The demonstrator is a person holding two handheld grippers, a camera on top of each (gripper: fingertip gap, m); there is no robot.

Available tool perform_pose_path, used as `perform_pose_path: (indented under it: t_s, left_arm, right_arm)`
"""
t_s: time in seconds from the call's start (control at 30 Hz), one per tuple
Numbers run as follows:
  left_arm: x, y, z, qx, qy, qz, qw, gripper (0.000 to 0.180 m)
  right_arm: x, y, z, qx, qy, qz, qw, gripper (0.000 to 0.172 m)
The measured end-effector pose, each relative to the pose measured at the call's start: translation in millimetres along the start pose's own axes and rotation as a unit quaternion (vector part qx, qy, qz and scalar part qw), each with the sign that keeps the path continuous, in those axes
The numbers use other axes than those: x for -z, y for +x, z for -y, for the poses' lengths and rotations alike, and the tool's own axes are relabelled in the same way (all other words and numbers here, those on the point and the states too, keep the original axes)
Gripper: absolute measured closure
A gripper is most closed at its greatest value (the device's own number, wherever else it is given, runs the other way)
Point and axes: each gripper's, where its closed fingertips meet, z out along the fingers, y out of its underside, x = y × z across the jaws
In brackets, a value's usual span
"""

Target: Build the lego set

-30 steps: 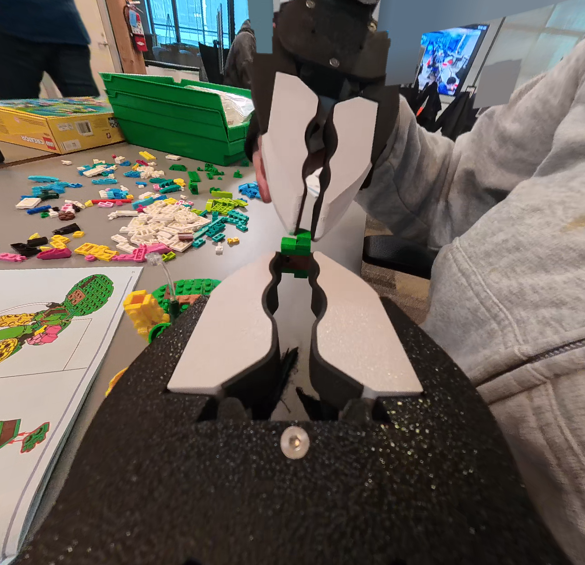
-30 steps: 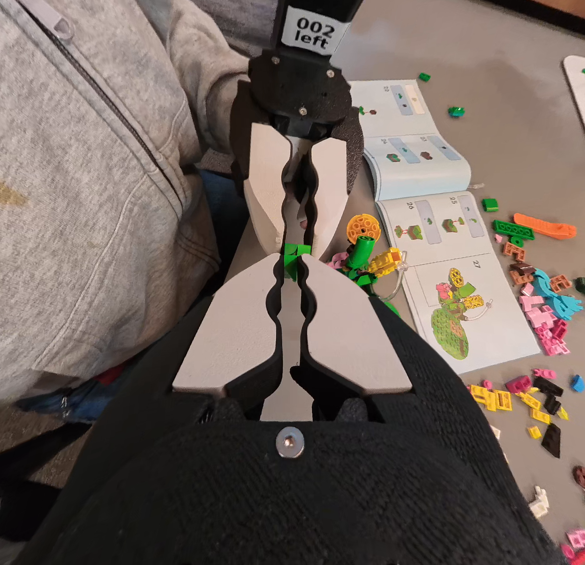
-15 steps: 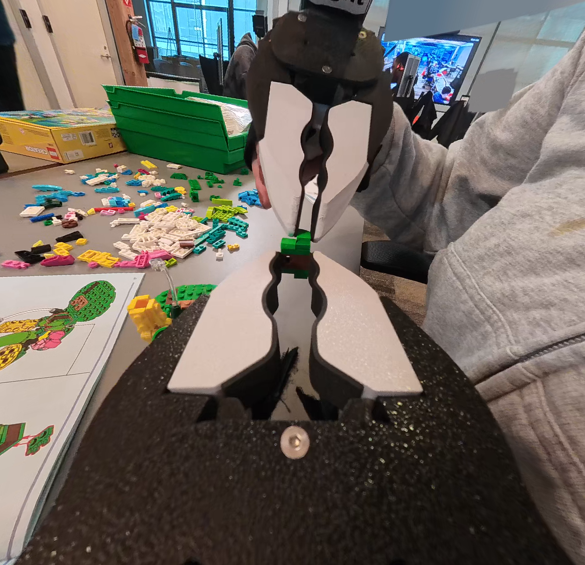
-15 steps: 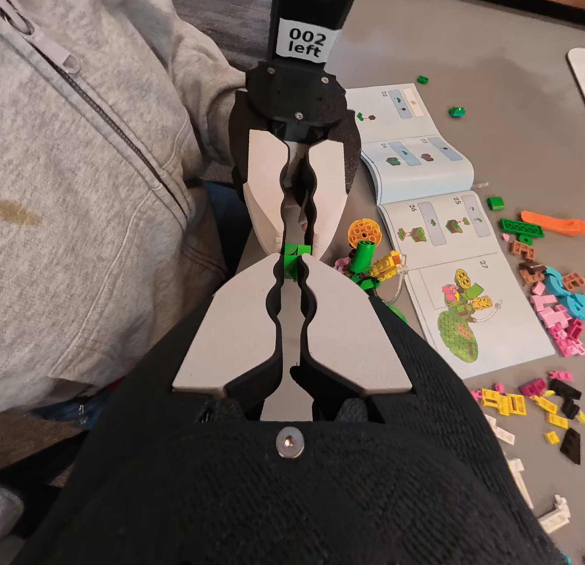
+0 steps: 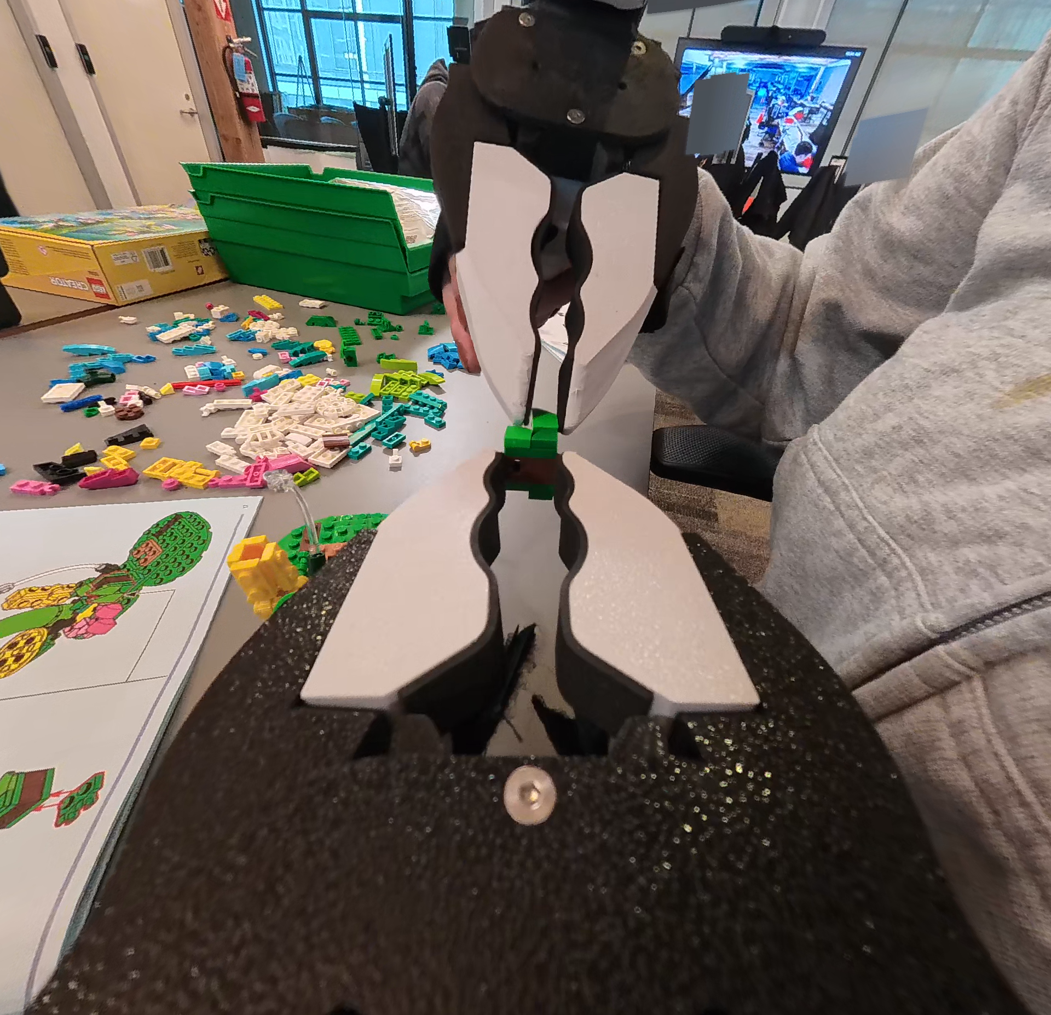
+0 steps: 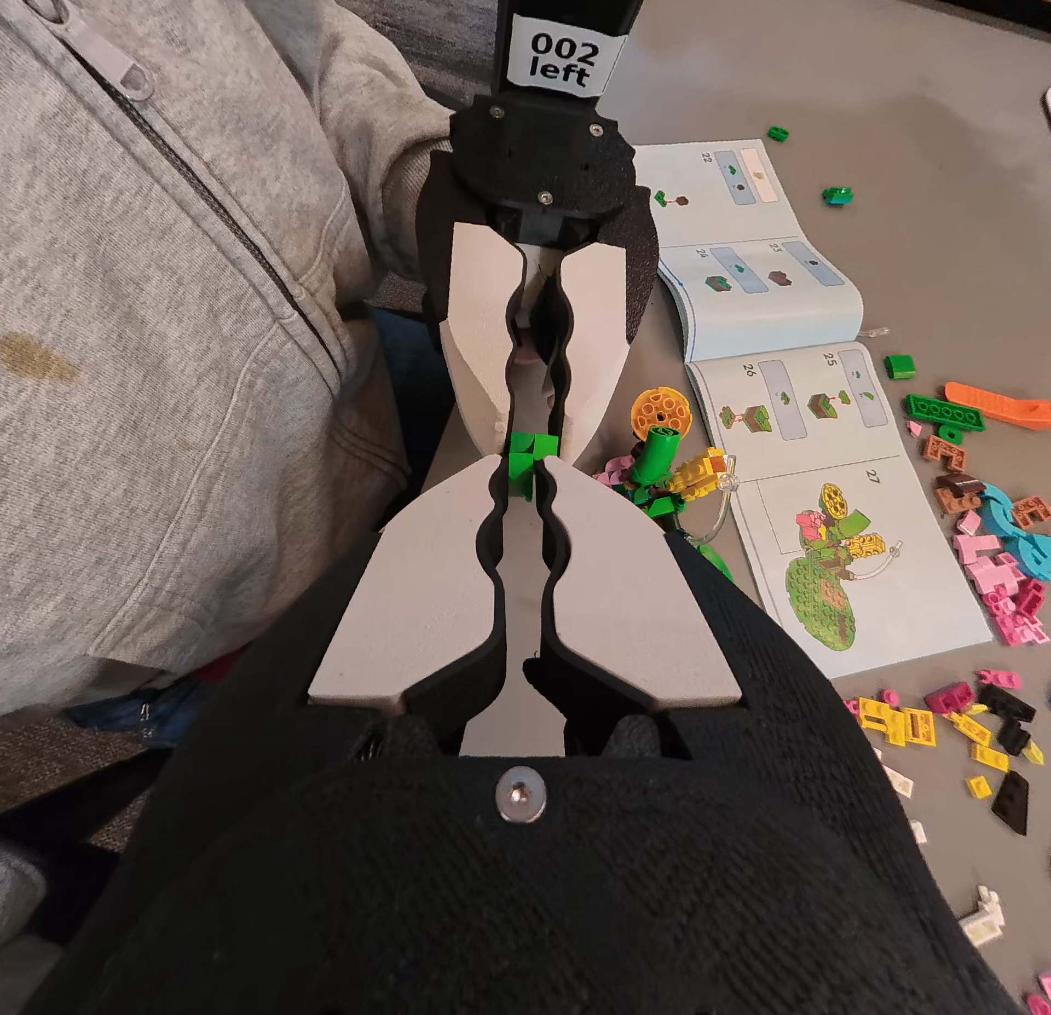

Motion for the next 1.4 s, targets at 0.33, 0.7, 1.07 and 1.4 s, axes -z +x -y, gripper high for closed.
perform_pose_path:
  t_s: [0.33,0.7,1.07,1.4]
  left_arm:
    - [11,-12,23,0.140,0.066,-0.025,0.988,0.165]
    - [20,2,50,0.323,0.133,-0.158,0.924,0.165]
    - [19,3,50,0.355,0.136,-0.172,0.909,0.165]
    - [16,5,45,0.367,0.121,-0.175,0.906,0.165]
  right_arm:
    - [14,17,23,0.115,0.059,-0.133,0.983,0.121]
    - [8,16,47,0.262,0.072,-0.242,0.932,0.117]
    - [2,14,49,0.283,0.070,-0.249,0.924,0.147]
    - [-1,12,46,0.259,0.070,-0.212,0.940,0.149]
